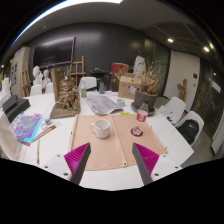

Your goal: Pour water

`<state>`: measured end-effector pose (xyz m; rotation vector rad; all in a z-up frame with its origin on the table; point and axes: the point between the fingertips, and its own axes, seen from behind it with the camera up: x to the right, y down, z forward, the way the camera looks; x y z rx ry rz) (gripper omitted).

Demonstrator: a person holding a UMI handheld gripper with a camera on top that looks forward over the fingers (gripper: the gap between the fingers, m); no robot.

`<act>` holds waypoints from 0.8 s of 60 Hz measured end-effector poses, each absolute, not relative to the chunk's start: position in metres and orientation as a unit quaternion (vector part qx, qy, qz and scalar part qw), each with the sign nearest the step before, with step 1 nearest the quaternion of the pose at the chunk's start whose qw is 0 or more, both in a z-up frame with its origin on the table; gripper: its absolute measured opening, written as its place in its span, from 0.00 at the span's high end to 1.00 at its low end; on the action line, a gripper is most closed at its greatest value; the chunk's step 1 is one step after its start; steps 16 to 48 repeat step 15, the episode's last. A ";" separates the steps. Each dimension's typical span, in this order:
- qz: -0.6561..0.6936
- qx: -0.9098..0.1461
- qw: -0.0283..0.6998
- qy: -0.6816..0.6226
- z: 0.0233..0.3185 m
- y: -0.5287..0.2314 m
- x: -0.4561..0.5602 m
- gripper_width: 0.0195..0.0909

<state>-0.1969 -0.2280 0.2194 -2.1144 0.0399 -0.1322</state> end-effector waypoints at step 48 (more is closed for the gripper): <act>-0.076 -0.873 0.482 0.004 0.221 -0.251 -0.200 0.07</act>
